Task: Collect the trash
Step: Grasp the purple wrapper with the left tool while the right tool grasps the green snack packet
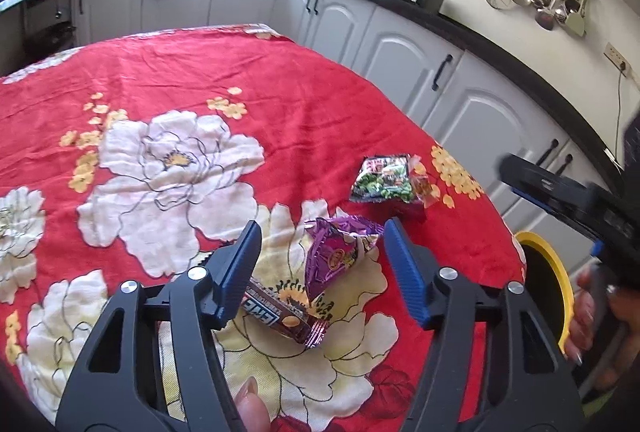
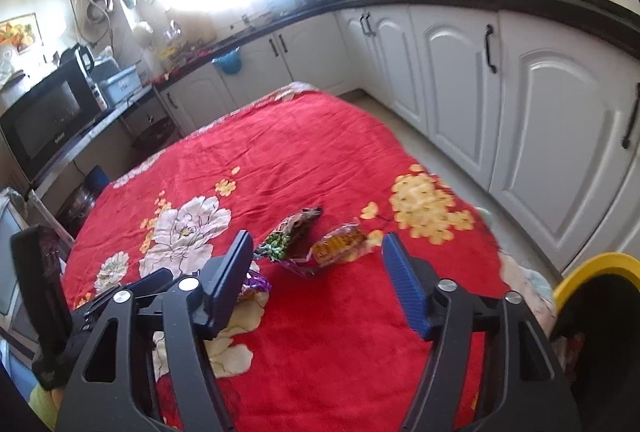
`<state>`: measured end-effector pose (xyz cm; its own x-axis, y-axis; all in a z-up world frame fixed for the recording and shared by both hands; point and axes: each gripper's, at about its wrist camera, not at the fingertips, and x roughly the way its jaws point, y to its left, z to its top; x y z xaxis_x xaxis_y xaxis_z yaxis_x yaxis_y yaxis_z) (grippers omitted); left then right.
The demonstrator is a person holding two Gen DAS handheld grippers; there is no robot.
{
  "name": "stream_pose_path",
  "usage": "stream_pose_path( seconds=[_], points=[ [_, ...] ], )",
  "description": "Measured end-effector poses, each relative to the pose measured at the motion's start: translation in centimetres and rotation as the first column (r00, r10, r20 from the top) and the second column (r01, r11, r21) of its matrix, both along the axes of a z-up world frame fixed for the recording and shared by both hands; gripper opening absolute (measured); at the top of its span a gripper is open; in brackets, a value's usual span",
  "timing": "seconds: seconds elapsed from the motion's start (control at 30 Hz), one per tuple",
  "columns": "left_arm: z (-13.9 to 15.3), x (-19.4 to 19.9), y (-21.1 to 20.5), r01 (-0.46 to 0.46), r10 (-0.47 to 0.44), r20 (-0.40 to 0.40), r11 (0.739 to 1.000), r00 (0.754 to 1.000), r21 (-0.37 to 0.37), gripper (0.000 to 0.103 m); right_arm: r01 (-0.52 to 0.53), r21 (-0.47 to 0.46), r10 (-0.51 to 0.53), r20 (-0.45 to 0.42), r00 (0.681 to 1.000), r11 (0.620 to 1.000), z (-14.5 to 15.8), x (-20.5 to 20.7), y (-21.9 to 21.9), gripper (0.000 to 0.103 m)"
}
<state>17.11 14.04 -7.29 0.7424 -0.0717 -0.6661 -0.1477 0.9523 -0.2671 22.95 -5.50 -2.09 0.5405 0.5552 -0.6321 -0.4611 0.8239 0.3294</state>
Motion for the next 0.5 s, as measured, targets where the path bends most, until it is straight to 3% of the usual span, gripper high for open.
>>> stream_pose_path(
  seconds=[0.13, 0.5],
  points=[
    [-0.6, 0.6, -0.1, 0.028, -0.028, -0.016, 1.0, 0.999, -0.013, 0.042, -0.03, -0.005, 0.029, -0.048, 0.998, 1.0, -1.0, 1.5, 1.8, 0.054],
    [-1.1, 1.5, -0.6, 0.069, -0.069, -0.031, 0.998, 0.997, -0.013, 0.034, -0.071, -0.035, 0.065, -0.143, 0.988, 0.997, -3.9, 4.1, 5.8, 0.034]
  ],
)
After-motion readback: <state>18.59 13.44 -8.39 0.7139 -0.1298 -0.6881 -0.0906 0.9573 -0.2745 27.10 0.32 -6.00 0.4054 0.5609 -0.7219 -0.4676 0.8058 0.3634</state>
